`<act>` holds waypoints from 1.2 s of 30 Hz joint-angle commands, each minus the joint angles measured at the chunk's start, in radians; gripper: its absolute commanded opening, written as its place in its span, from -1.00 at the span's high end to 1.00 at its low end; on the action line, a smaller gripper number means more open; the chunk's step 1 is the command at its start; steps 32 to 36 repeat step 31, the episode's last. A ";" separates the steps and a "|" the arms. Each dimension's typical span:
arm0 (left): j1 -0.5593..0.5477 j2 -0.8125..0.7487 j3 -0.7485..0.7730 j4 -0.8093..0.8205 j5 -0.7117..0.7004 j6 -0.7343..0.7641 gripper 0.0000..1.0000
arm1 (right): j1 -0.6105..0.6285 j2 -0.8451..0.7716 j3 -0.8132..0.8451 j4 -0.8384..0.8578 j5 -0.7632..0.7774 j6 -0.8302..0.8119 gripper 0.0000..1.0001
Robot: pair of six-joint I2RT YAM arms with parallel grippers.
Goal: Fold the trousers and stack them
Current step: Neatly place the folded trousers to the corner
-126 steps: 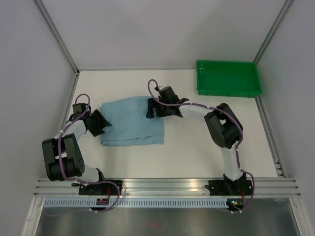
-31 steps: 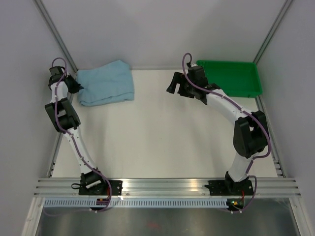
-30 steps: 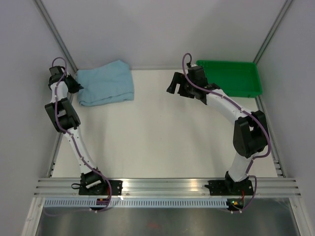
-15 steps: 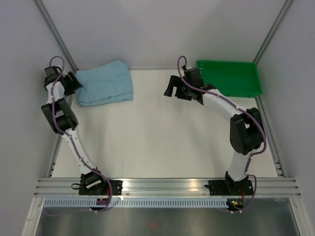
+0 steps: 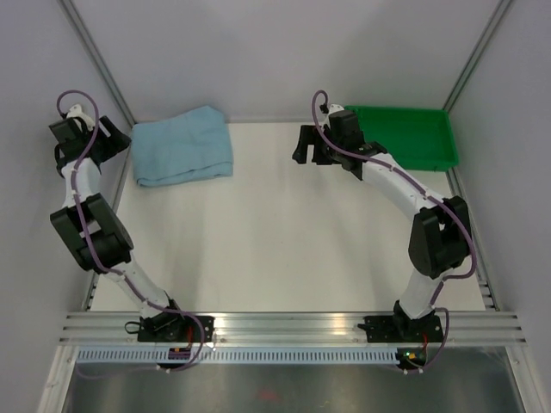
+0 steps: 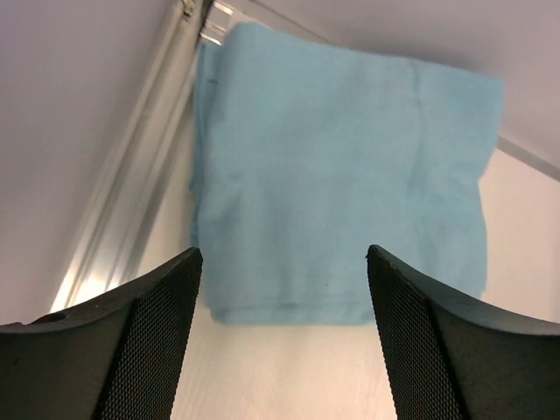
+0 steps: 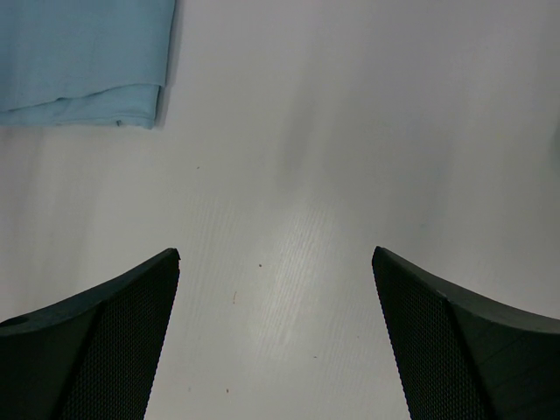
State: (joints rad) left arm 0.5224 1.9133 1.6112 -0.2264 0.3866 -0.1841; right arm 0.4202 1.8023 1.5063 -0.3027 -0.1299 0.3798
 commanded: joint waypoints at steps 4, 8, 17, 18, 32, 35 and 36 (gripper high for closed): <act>-0.094 -0.307 -0.339 0.185 0.074 0.003 -0.64 | -0.044 -0.190 -0.047 -0.018 0.142 -0.053 -0.96; -0.287 -0.483 -0.450 0.135 -0.046 0.078 -0.65 | -0.098 -0.311 -0.133 -0.016 0.191 -0.087 -0.96; -0.403 -0.894 -0.658 -0.017 -0.121 0.057 -0.64 | -0.136 -0.676 -0.397 0.034 0.369 -0.205 -0.96; -0.410 -0.918 -0.672 -0.034 -0.126 0.067 -0.64 | -0.136 -0.749 -0.432 0.066 0.381 -0.202 -0.96; -0.561 -1.129 -0.814 -0.125 -0.170 0.077 -0.64 | -0.136 -0.968 -0.732 0.111 0.441 -0.047 -0.96; -0.561 -1.129 -0.814 -0.125 -0.170 0.077 -0.64 | -0.136 -0.968 -0.732 0.111 0.441 -0.047 -0.96; -0.561 -1.129 -0.814 -0.125 -0.170 0.077 -0.64 | -0.136 -0.968 -0.732 0.111 0.441 -0.047 -0.96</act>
